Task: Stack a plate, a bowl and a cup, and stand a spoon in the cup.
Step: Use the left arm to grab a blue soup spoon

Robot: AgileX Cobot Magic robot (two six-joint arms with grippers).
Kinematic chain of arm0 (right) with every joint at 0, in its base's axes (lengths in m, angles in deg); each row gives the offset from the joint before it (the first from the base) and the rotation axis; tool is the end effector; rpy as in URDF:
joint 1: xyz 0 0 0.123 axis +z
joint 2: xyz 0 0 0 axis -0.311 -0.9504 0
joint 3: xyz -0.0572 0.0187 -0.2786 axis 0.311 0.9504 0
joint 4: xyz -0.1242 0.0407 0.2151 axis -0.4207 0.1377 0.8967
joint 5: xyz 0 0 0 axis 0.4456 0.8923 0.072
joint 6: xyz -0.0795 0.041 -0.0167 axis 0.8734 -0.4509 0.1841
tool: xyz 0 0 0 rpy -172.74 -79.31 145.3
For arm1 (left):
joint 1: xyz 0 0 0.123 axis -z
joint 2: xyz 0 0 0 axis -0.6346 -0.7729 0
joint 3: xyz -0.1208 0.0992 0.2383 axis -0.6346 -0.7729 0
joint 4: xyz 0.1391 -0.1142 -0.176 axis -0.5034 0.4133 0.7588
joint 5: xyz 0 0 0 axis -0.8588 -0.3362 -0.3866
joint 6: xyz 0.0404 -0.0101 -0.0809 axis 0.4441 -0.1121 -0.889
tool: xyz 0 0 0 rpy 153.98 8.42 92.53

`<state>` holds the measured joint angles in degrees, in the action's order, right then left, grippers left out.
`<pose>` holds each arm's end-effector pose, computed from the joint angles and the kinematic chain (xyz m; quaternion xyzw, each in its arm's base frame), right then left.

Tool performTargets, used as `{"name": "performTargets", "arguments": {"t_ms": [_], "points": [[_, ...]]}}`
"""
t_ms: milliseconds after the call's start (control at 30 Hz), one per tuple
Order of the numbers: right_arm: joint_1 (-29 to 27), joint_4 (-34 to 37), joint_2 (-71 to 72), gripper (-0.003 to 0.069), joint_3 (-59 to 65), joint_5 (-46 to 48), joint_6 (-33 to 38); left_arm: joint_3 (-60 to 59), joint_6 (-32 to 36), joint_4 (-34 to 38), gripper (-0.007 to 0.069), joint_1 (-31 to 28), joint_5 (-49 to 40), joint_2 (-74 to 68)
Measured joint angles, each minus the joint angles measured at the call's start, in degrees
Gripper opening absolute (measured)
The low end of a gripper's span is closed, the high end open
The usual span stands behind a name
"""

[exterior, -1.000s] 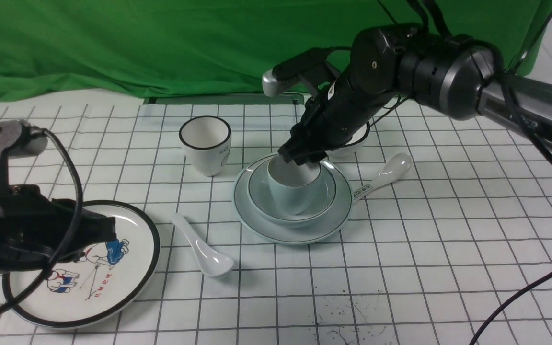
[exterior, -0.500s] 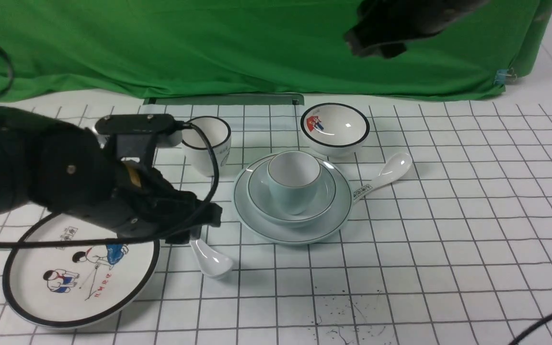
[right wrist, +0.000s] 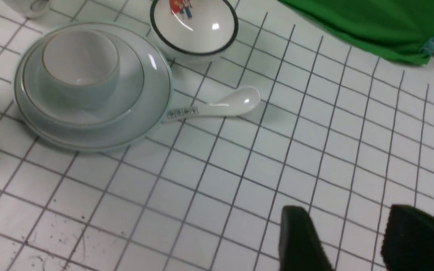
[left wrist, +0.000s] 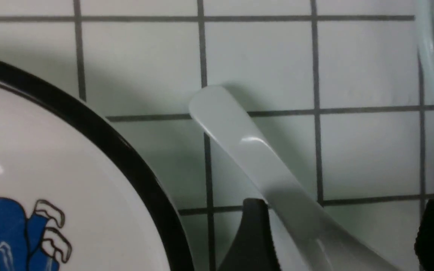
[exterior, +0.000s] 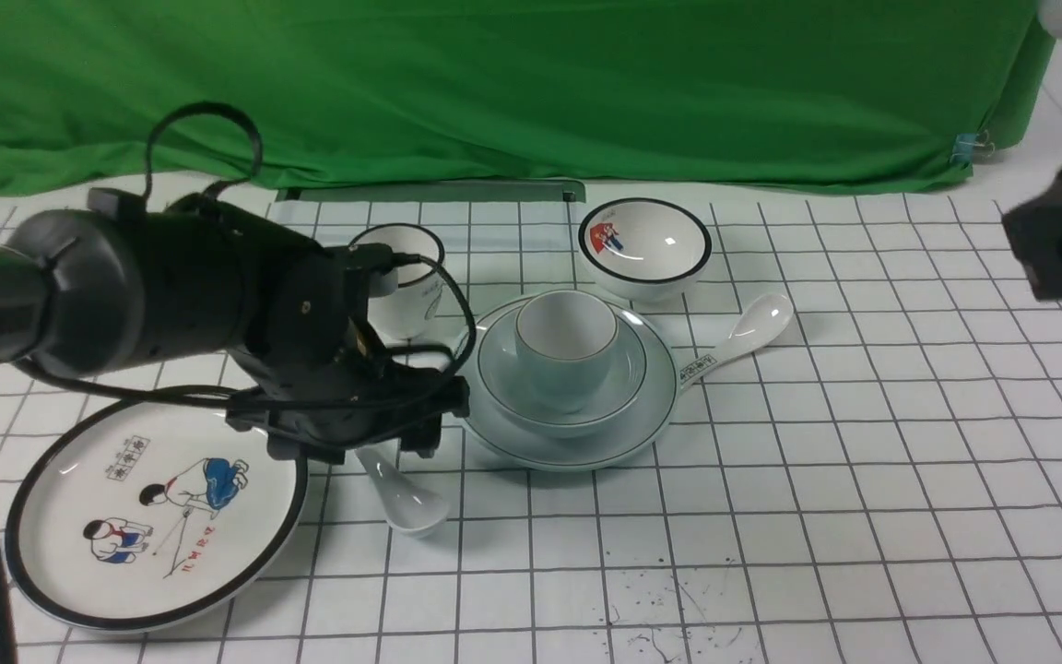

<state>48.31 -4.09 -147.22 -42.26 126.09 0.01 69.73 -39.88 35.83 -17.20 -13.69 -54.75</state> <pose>0.1903 0.0915 0.4038 -0.2191 0.8739 0.0202 0.4335 0.3325 -0.1350 0.1807 -0.0299 0.9799 -0.0774 0.1813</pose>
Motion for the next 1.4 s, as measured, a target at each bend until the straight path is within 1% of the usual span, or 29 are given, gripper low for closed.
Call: {"name": "performTargets", "arguments": {"t_ms": [167, 367, 533, 600, 733, 833, 967, 1033, 1100, 1167, 1233, 1267, 1333, 1400], "points": [[0.0, -0.7, 6.0, 0.0347, 5.1, -0.4, -0.6, 0.0, -1.0, 0.0, 0.0430, 0.0, 0.6, -2.4], [0.0, -1.0, 7.8, 0.0347, 5.9, -0.4, -0.6, 0.2, -1.0, -2.6, 0.0363, 0.0, 2.9, -3.5], [0.0, -1.1, 7.8, 0.0347, 5.9, -0.4, -0.6, 0.7, -1.0, -7.2, 0.0247, 0.1, 2.4, -4.4], [0.0, -1.1, 7.8, 0.0347, 5.9, -0.6, -0.6, 0.7, -1.0, -7.7, 0.0233, 0.2, 2.2, -4.5], [0.0, -1.2, 7.8, 0.0347, 6.0, -1.1, -0.6, 0.8, -1.0, -8.1, 0.0258, 0.2, 2.2, -4.6], [0.0, -1.2, 7.8, 0.0347, 6.0, -1.3, -0.6, 0.9, -1.1, -8.5, 0.0349, 0.4, 2.7, -4.7], [0.0, -1.2, 7.8, 0.0347, 6.1, -1.3, -0.6, 1.0, -1.1, -8.8, 0.0453, 0.5, 3.3, -4.8], [0.0, -1.2, 7.8, 0.0347, 6.1, -1.3, -0.6, 1.0, -1.1, -9.0, 0.0484, 0.5, 3.4, -4.8], [0.0, -1.3, 7.8, 0.0347, 6.1, -1.5, -0.6, 1.0, -1.1, -9.2, 0.0484, 0.5, 3.2, -4.8], [0.0, -1.3, 7.8, 0.0347, 6.1, -1.7, -0.6, 1.0, -1.8, -9.5, 0.0451, 0.5, 2.9, -4.8], [0.0, -1.3, 7.8, 0.0347, 6.1, -1.9, -0.6, 1.0, -3.1, -10.1, 0.0381, 0.5, 2.4, -4.8], [0.0, -1.3, 7.8, 0.0347, 6.1, -1.9, -0.6, 1.0, -3.2, -10.2, 0.0363, 0.5, 2.3, -4.8], [0.0, -1.4, 7.8, 0.0347, 6.1, -2.1, -0.6, 1.0, -3.7, -10.7, 0.0244, 0.3, 2.0, -4.8], [0.0, -1.8, 7.8, 0.0347, 6.1, -2.2, -0.6, 1.0, -3.9, -10.9, 0.0107, 0.0, 1.8, -4.8]]}}
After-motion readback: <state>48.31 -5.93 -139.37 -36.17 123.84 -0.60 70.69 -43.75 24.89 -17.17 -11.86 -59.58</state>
